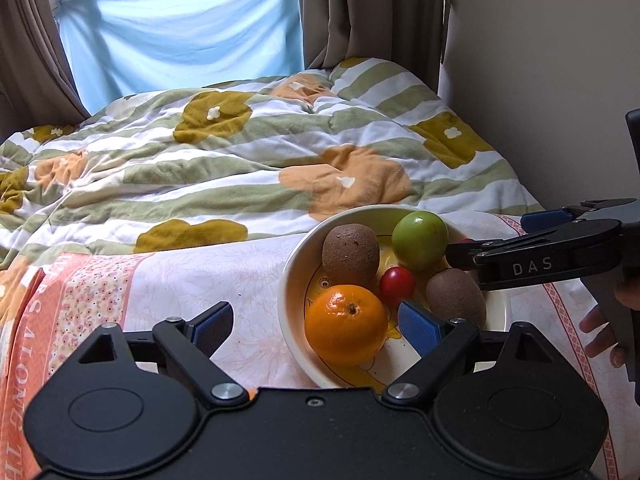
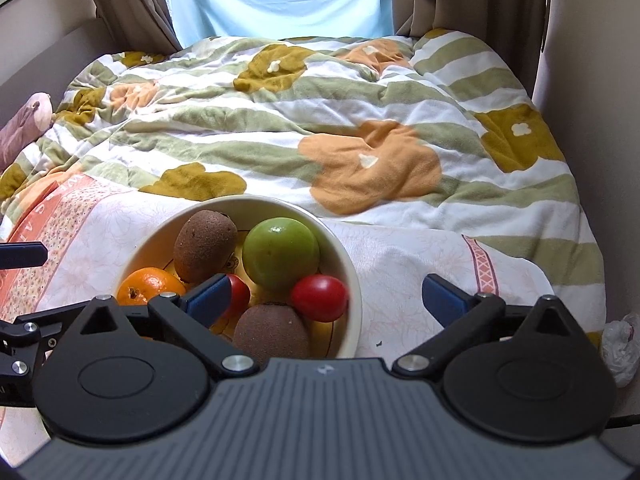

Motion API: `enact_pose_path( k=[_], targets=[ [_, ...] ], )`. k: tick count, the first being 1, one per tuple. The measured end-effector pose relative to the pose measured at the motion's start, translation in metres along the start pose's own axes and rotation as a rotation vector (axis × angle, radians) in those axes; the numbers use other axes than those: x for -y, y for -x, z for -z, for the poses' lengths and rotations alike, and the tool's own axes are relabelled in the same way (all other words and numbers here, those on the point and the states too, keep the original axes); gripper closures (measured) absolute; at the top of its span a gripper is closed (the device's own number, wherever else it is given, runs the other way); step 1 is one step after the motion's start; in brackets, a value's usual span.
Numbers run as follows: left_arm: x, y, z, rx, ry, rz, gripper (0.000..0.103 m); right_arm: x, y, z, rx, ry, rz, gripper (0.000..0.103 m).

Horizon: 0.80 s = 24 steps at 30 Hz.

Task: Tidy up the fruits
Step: 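Open both tools to drop the tomatoes in the bowl and withdraw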

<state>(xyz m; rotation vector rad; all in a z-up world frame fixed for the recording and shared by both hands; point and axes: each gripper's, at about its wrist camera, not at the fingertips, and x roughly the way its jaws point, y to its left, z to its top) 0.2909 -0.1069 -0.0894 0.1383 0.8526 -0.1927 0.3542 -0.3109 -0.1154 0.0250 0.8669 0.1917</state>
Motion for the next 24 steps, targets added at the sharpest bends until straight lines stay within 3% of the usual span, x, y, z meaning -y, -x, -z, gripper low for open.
enact_pose_path(
  k=[11,24],
  targets=[
    [0.002,0.022,0.002,0.031,0.016,-0.016,0.011,0.000,0.027,0.003,0.053,0.028,0.006,0.000],
    [-0.020,0.085,0.020,0.125,0.037,0.001,0.011,-0.016,0.096,0.013,0.083,-0.013,0.036,0.000]
  ],
)
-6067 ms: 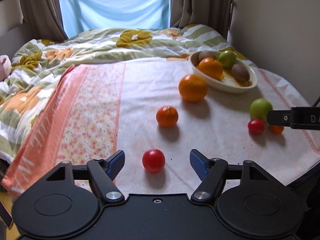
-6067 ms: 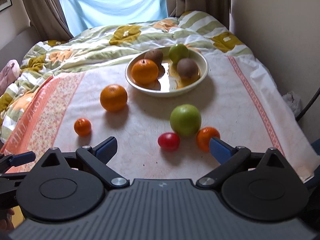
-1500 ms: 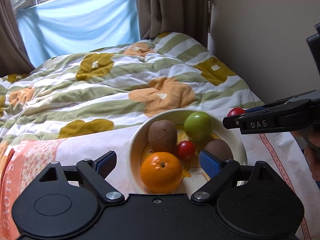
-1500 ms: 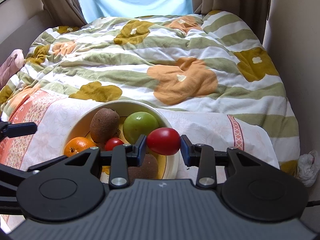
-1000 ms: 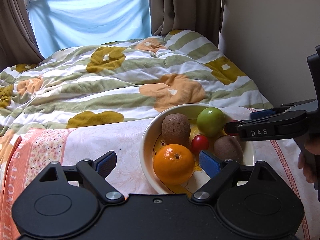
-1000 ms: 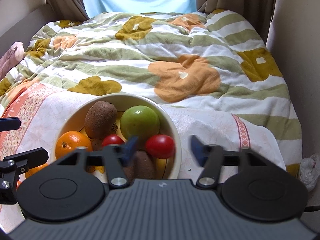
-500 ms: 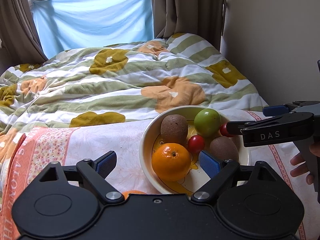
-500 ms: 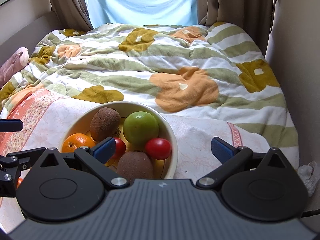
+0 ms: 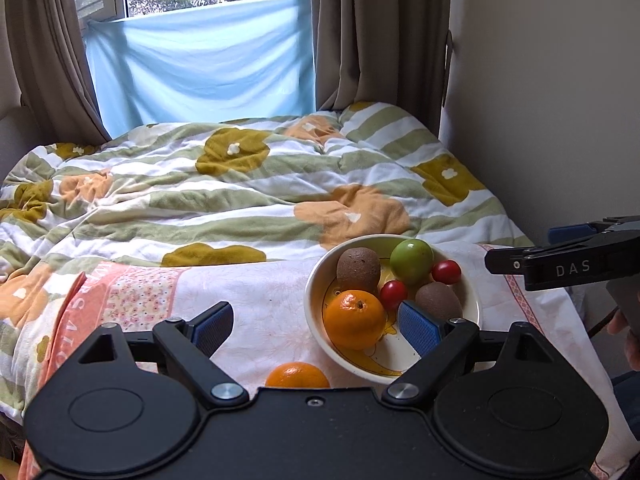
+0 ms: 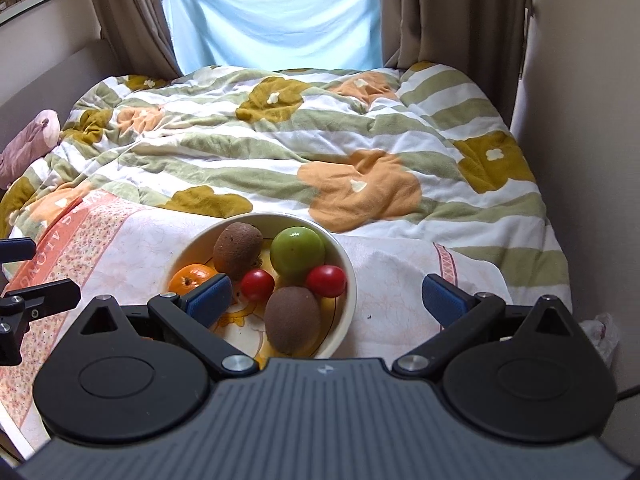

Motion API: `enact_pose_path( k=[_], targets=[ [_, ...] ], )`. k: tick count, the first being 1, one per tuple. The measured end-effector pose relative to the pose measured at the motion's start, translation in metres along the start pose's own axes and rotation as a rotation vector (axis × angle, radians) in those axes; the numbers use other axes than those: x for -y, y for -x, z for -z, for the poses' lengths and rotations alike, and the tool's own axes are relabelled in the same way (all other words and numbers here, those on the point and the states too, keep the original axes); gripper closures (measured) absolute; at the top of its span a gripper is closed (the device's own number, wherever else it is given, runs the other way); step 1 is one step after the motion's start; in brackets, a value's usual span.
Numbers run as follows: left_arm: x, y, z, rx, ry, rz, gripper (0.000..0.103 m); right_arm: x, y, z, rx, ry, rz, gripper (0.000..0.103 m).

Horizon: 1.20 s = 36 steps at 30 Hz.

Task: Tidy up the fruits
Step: 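Open both tools to drop the tomatoes in the bowl and withdraw, then grasp a tangerine with the left tool while the right tool grasps a green apple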

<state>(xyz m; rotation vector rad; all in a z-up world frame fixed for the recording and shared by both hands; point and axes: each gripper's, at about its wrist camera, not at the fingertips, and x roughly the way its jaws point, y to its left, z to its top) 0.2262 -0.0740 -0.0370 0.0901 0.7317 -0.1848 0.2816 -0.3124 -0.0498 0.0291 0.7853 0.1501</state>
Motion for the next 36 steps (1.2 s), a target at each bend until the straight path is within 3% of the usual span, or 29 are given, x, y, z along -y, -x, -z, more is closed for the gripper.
enact_pose_path(
  k=[9,21,29,36],
  targets=[
    [-0.030,0.043,0.024,0.045,-0.010,0.053,0.011,-0.034,0.058,0.023,0.052,-0.066,0.066,0.000],
    [-0.062,0.082,0.061,0.094,0.000,0.121,0.011,-0.091,0.097,0.070,0.077,-0.130,0.135,0.000],
    [-0.084,0.067,0.088,0.096,-0.030,0.102,0.011,-0.121,0.101,0.106,0.052,-0.165,0.177,0.000],
    [-0.091,0.034,0.106,0.041,-0.081,0.111,0.014,-0.132,0.085,0.133,0.022,-0.174,0.205,0.000]
  ],
)
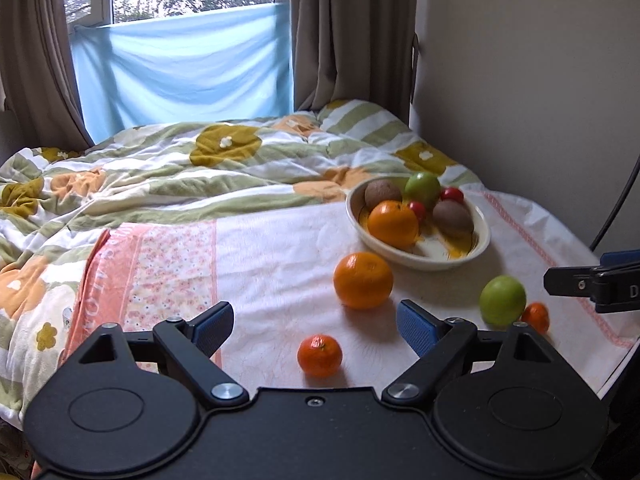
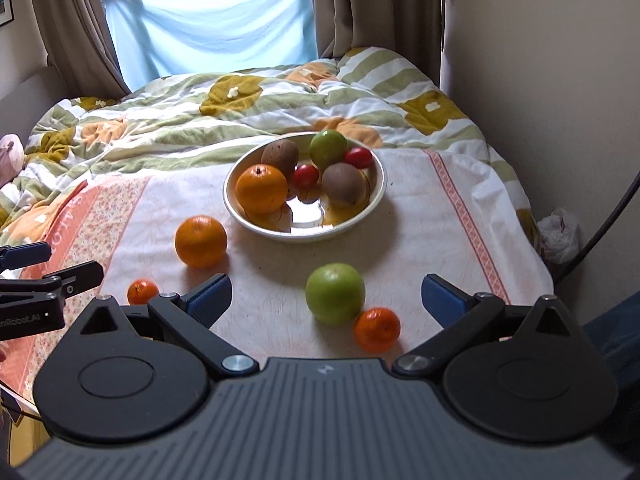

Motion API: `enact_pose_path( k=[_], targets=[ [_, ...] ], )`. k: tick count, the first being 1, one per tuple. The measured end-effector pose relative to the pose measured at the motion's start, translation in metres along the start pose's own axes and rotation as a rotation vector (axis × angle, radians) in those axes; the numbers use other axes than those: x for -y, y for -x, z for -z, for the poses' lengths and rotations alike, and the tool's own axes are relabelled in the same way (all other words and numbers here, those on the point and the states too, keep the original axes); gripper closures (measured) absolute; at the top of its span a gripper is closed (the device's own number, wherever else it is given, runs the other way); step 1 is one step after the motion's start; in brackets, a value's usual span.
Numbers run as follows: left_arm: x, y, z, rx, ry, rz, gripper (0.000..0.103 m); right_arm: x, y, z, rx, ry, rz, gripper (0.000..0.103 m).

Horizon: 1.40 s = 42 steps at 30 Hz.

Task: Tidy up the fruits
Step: 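Grasp a tangerine with the left tool while the right tool grasps a green apple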

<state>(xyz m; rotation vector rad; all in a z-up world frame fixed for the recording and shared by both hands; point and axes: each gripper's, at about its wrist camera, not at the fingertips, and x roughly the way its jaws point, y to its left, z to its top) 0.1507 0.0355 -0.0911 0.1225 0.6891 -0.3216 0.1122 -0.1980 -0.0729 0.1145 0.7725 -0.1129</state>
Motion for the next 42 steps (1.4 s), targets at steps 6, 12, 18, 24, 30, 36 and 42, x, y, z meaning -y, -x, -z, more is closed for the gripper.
enact_pose_path(
  k=[6,12,18,24,30,36,42],
  targets=[
    [-0.001,-0.035,0.013,-0.061,-0.019,0.008,0.025,0.002,-0.025,0.010,-0.029,0.017,0.020,0.000],
    [0.002,-0.064,0.022,-0.121,-0.035,-0.005,0.040,0.006,-0.050,0.012,-0.042,0.047,0.022,0.000],
    [0.008,-0.080,0.026,-0.173,-0.051,0.001,0.052,0.008,-0.067,0.009,-0.064,0.066,0.002,0.000],
    [0.009,-0.084,0.027,-0.196,-0.053,0.001,0.061,0.010,-0.078,0.007,-0.092,0.086,-0.011,0.004],
    [0.011,-0.079,0.026,-0.198,-0.061,0.004,0.062,0.012,-0.087,0.004,-0.110,0.098,-0.016,0.011],
    [0.013,-0.073,0.025,-0.187,-0.067,0.010,0.062,0.011,-0.097,0.005,-0.131,0.112,-0.023,0.020],
    [0.013,-0.069,0.026,-0.183,-0.068,0.014,0.062,0.009,-0.105,0.008,-0.143,0.124,-0.030,0.026]
  ],
)
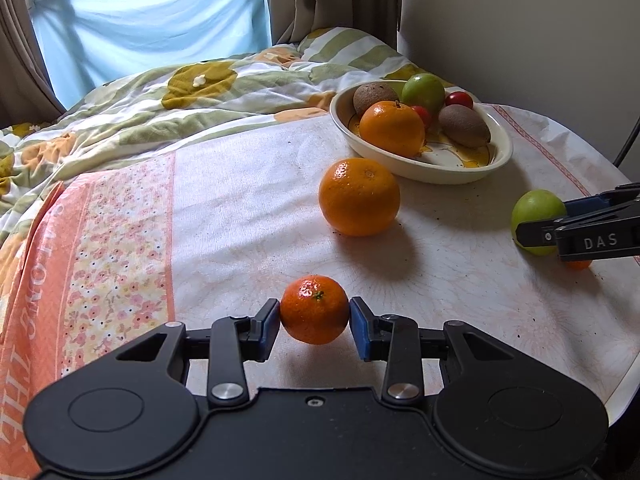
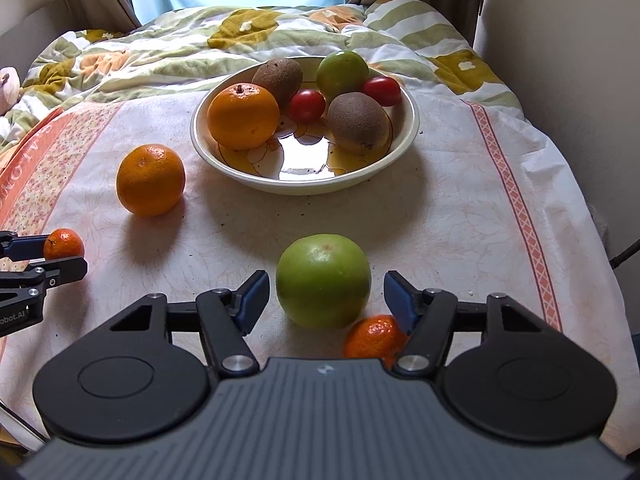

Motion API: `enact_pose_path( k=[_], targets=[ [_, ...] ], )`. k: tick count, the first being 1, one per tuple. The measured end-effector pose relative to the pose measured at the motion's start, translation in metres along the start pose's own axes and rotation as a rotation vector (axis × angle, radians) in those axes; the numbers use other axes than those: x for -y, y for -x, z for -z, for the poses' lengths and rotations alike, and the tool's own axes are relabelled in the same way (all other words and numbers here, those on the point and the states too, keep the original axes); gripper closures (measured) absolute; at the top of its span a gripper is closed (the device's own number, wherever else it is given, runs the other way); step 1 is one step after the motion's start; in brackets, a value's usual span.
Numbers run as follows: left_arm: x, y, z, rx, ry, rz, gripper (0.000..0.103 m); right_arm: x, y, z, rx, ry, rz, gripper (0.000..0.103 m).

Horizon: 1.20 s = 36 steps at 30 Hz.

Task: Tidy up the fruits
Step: 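Grasp a tangerine with the left tool while the right tool grasps a green apple, then carry the tangerine and green apple into the duck bowl with both tools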

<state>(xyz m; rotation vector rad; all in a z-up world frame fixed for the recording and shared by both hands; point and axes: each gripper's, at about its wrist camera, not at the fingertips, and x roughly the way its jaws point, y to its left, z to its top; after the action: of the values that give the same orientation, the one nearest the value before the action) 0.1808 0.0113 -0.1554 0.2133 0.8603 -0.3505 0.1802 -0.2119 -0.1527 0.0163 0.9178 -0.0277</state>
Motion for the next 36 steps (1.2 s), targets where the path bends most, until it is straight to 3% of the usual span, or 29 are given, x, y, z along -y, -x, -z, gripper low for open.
enact_pose_path(
  k=[5,13,36],
  targets=[
    [-0.002,0.004,0.000,0.007,0.004,0.003,0.062,-0.002,-0.004,0.000,-0.002,0.014,-0.004,0.034],
    [0.000,0.017,-0.001,0.030,0.000,0.012,0.062,-0.003,0.006,0.001,0.018,0.016,0.007,0.035],
    [0.042,0.100,-0.040,0.171,-0.025,0.130,0.062,0.007,0.126,-0.019,0.150,-0.087,0.017,0.035]
  ],
)
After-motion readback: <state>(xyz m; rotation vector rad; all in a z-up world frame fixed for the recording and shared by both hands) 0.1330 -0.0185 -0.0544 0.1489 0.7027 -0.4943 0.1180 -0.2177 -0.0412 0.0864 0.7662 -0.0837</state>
